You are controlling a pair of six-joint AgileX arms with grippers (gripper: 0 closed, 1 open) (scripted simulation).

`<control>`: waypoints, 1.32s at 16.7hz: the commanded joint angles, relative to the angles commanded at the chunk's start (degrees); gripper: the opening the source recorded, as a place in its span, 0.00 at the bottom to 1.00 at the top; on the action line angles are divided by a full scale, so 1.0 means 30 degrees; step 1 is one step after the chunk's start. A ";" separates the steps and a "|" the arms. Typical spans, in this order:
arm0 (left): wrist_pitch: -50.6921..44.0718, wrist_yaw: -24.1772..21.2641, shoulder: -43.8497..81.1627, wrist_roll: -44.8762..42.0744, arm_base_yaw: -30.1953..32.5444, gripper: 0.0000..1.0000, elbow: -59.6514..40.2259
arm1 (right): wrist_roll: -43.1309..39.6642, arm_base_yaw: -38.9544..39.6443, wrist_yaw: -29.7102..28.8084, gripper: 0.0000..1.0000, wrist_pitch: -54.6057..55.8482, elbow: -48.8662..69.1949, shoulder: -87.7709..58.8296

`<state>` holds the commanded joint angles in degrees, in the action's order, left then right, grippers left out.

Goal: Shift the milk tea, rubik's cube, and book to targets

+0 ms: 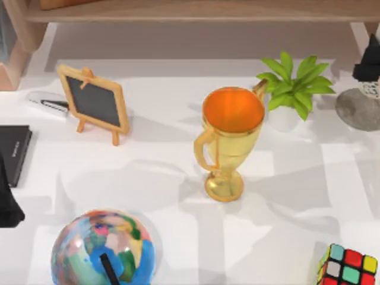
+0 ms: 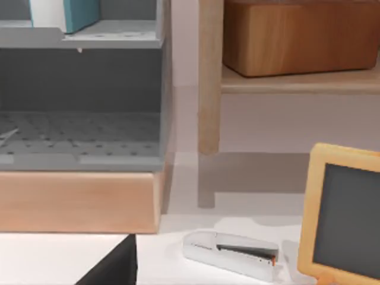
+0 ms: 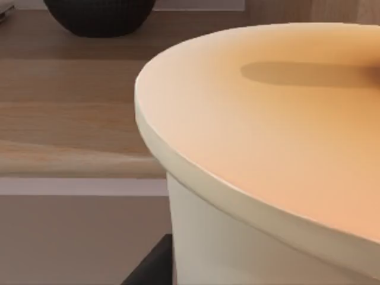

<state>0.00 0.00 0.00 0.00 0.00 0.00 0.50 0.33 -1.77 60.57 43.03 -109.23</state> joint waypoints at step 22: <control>0.0000 0.0000 0.0000 0.0000 0.0000 1.00 0.0000 | -0.0010 -0.0003 -0.0030 0.23 0.2517 -0.0345 -0.2173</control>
<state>0.00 0.00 0.00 0.00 0.00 0.00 0.47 0.32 -1.86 68.12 42.00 -115.75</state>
